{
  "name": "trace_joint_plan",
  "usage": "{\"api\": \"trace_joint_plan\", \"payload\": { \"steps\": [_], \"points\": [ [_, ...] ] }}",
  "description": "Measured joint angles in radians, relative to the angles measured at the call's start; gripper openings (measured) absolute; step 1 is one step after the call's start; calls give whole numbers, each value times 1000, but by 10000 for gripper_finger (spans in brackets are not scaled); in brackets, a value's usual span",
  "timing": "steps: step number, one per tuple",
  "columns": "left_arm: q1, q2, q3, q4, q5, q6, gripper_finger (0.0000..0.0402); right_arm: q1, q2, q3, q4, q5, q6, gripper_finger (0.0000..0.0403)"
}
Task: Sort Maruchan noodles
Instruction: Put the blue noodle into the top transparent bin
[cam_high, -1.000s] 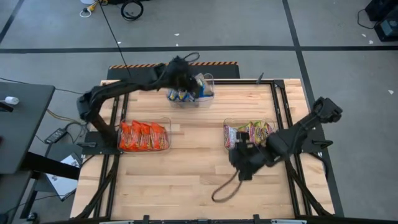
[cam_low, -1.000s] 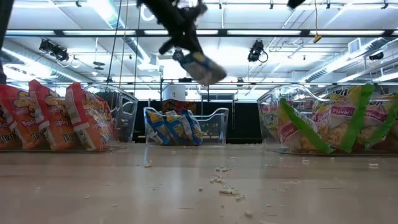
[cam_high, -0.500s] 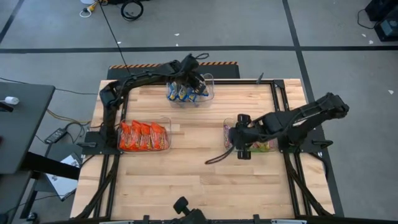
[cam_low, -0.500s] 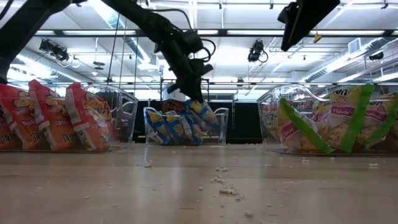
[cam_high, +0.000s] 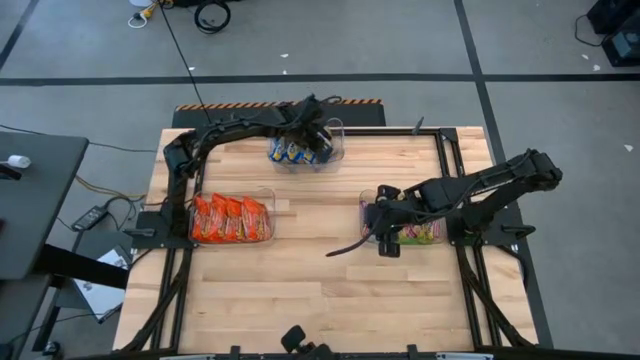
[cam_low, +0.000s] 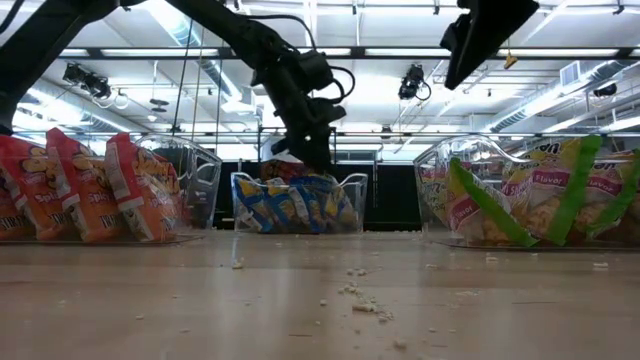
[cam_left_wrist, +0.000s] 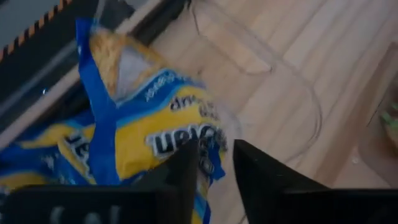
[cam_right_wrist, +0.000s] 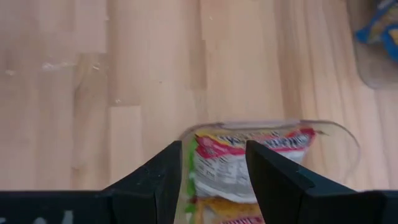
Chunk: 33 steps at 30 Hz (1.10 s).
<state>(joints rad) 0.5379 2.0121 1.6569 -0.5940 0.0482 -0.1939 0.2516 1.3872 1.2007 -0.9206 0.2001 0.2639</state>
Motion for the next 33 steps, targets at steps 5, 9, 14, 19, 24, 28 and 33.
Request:
{"api": "trace_joint_plan", "payload": {
  "steps": [5, 9, 14, 19, 24, 28, 33],
  "points": [
    [-7, -9, -1, -64, 0, -44, 152, 0, -8, 6, 52, -19, -35, 183],
    [-10, -68, -2, -99, -20, -88, 158, -5, -52, 7, 150, 1, -65, 183],
    [-10, -99, 0, -147, -82, -292, 151, -32, -117, 9, 210, 33, -52, 179],
    [-69, -83, -24, -91, -172, -493, 161, -38, -148, 9, 200, 132, -24, 179],
    [-117, -83, -91, 64, -215, -639, 190, -38, -147, 9, 200, 150, -24, 178],
    [-135, -81, -163, 173, -291, -744, 219, -38, -146, 9, 197, 149, -30, 178],
    [-138, -80, -283, 396, -338, -822, 239, -37, -146, 9, 192, 148, -31, 178]
  ]
}}
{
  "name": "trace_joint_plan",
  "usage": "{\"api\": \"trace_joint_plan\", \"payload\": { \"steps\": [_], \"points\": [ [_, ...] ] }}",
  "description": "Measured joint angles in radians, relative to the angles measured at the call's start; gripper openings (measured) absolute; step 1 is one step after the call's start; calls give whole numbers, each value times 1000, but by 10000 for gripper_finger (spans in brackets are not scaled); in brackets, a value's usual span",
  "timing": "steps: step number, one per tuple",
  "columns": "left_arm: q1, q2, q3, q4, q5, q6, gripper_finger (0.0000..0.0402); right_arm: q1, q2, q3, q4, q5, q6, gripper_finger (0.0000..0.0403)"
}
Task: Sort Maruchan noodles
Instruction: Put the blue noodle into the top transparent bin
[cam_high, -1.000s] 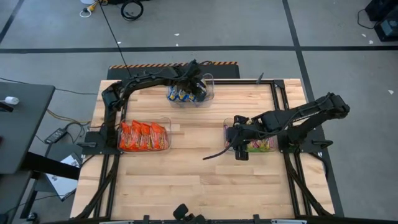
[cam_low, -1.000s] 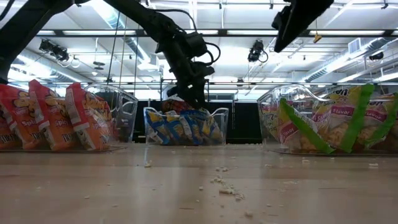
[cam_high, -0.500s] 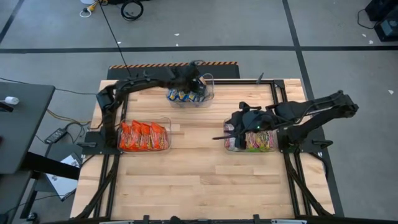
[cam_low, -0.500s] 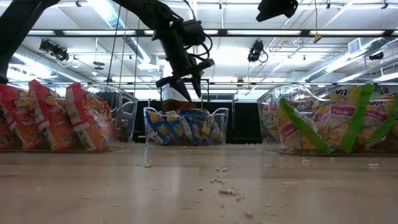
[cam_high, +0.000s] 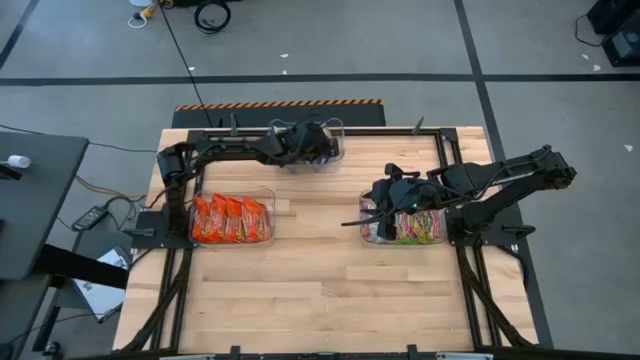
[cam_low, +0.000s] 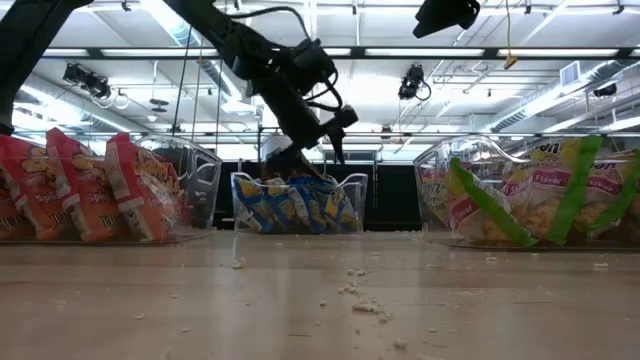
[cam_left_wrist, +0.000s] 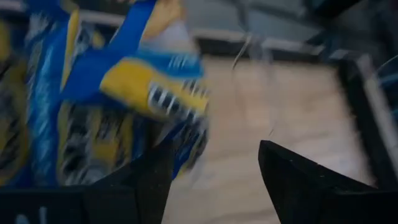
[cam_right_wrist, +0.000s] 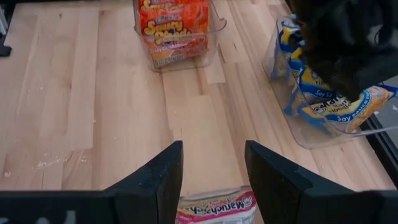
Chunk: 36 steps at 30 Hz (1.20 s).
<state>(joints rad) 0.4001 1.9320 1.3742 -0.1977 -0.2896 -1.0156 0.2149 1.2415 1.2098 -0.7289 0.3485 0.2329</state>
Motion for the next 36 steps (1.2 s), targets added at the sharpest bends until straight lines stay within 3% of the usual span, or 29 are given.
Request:
{"api": "trace_joint_plan", "payload": {
  "steps": [7, 12, 19, 29, 32, 36],
  "points": [
    [-2, -1, -85, 147, -101, -28, 230, 0, 0, 0, -14, -2, -18, 178],
    [-2, 9, -111, 270, -92, -29, 217, -7, 0, 0, -14, -2, -32, 177],
    [-32, 75, -111, 312, -87, -92, 206, -17, 0, 0, -13, -2, -42, 177],
    [-31, 86, -112, 325, -158, -50, 199, -20, 0, 0, -14, -2, -27, 177],
    [-16, 86, -112, 325, -159, -46, 165, -20, 0, 0, -14, -2, -27, 177],
    [13, 84, -112, 323, -141, -19, 76, -20, 0, 0, -14, -2, -27, 177]
  ]
}}
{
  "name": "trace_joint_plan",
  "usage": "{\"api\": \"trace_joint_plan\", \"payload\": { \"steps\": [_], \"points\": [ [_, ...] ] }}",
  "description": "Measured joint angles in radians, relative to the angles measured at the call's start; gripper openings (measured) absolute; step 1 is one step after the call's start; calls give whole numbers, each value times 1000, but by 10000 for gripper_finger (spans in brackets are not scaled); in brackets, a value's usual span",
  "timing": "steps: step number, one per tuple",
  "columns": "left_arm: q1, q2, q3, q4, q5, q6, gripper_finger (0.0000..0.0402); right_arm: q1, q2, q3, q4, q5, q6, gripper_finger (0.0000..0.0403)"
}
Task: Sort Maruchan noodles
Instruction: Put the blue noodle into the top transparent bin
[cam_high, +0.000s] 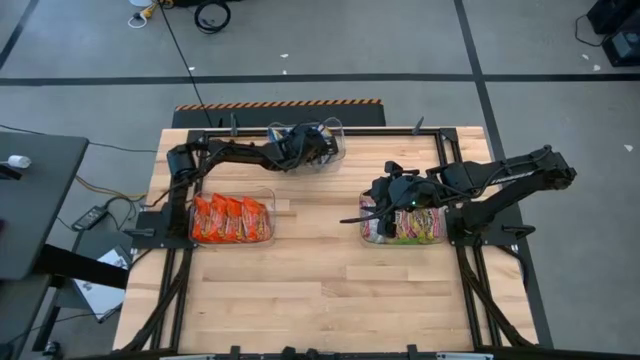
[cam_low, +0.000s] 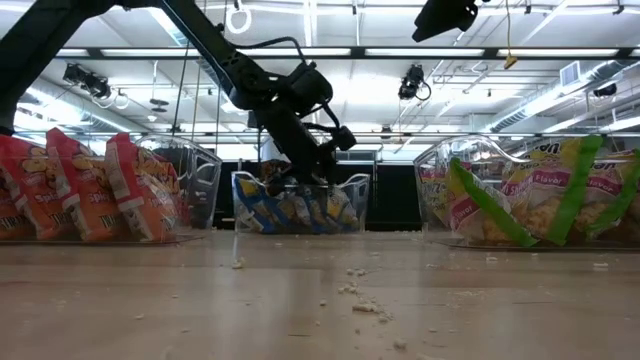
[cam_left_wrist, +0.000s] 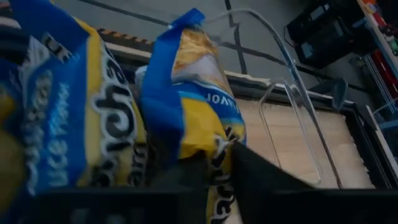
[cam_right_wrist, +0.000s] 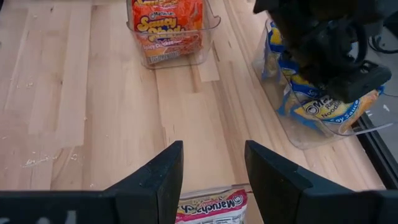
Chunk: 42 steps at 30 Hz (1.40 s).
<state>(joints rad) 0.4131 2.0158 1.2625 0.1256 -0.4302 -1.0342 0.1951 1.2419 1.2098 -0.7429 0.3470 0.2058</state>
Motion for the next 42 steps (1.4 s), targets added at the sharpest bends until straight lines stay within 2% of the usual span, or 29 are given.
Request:
{"api": "trace_joint_plan", "payload": {
  "steps": [2, 3, 8, 11, 15, 20, 26, 30, 36, 42],
  "points": [
    [17, -9, 0, 0, 35, 21, 26, 0, 0, 0, 0, 0, 0, 177],
    [24, -15, 0, -2, 53, 28, 14, 0, 0, 0, 0, 0, 0, 177],
    [52, -80, 7, -69, 132, 90, 8, 0, 0, 0, -1, 0, 0, 177],
    [73, -126, 69, -262, 194, 140, 5, 0, 0, 0, -1, -1, 1, 177],
    [107, -139, 216, -545, 304, 223, 4, 0, 0, 0, 1, -8, 11, 177],
    [162, -64, 398, -727, 429, 284, 3, -2, 0, 0, 10, -8, 12, 177],
    [208, 67, 498, -750, 588, 262, 3, -3, 0, 0, 11, -8, 33, 177],
    [211, 111, 498, -744, 596, 239, 11, -3, 0, 0, 11, -7, 61, 177],
    [197, 98, 500, -763, 568, 287, 31, -9, 0, 0, 13, 16, 63, 177],
    [194, 60, 545, -900, 575, 341, 7, -33, 0, 0, 16, 18, 58, 177]
  ]
}}
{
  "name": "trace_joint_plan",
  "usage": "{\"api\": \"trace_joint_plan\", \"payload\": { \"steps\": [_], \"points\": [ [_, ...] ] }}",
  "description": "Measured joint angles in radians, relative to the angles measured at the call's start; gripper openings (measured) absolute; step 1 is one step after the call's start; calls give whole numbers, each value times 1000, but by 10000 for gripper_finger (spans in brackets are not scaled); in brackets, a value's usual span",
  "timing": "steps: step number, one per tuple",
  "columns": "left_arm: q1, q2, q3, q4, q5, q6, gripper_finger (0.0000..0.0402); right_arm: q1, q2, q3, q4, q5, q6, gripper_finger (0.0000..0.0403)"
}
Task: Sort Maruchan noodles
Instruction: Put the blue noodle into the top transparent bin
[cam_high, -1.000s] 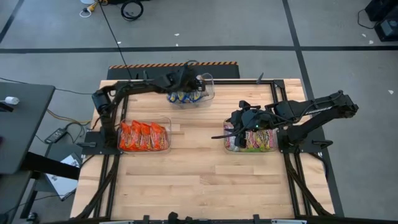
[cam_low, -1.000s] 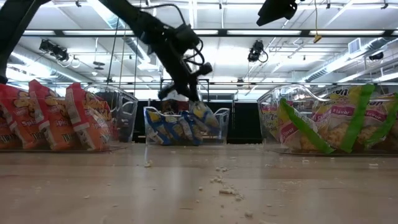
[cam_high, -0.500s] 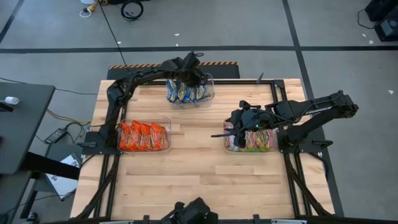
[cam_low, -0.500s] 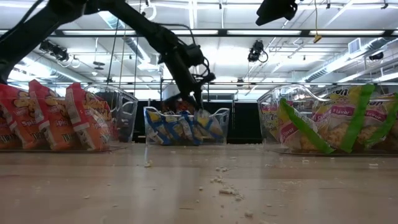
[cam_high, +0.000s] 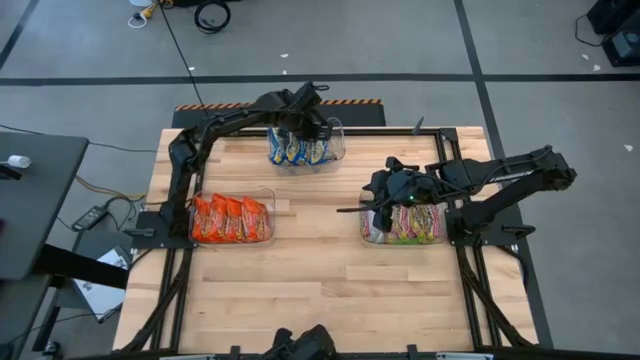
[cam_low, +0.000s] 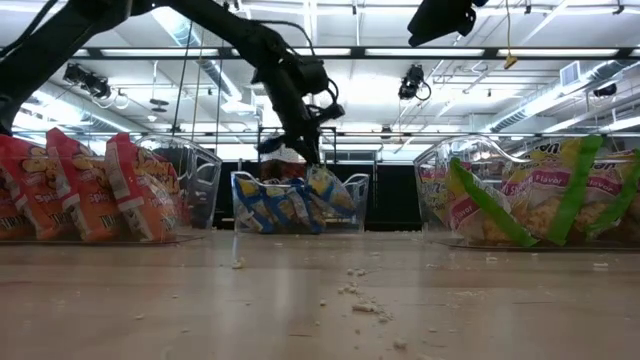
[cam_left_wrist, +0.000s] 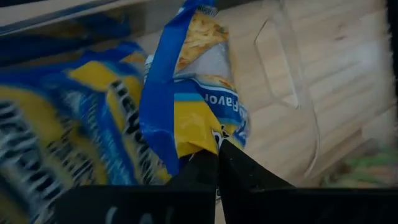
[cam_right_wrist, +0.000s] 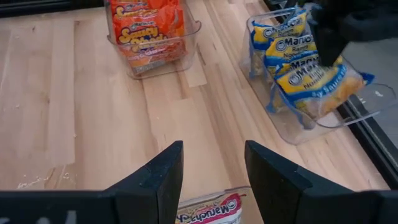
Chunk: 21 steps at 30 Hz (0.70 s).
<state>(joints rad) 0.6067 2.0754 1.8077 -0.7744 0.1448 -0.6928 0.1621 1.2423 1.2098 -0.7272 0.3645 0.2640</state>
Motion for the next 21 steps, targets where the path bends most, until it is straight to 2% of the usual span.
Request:
{"api": "trace_joint_plan", "payload": {
  "steps": [6, 13, 16, 21],
  "points": [
    [-10, -7, 93, -125, 10, 2, 4, -27, 0, 0, 15, -25, 6, 177],
    [-2, 36, 84, -86, -69, -1, 7, -51, 0, 0, 19, -29, 6, 177],
    [-8, 66, 83, -36, -102, 18, 34, -64, 8, 0, 19, -23, 6, 177],
    [-14, 83, 83, 2, -108, 70, 103, -111, 16, 0, 18, -51, -23, 177]
  ]
}}
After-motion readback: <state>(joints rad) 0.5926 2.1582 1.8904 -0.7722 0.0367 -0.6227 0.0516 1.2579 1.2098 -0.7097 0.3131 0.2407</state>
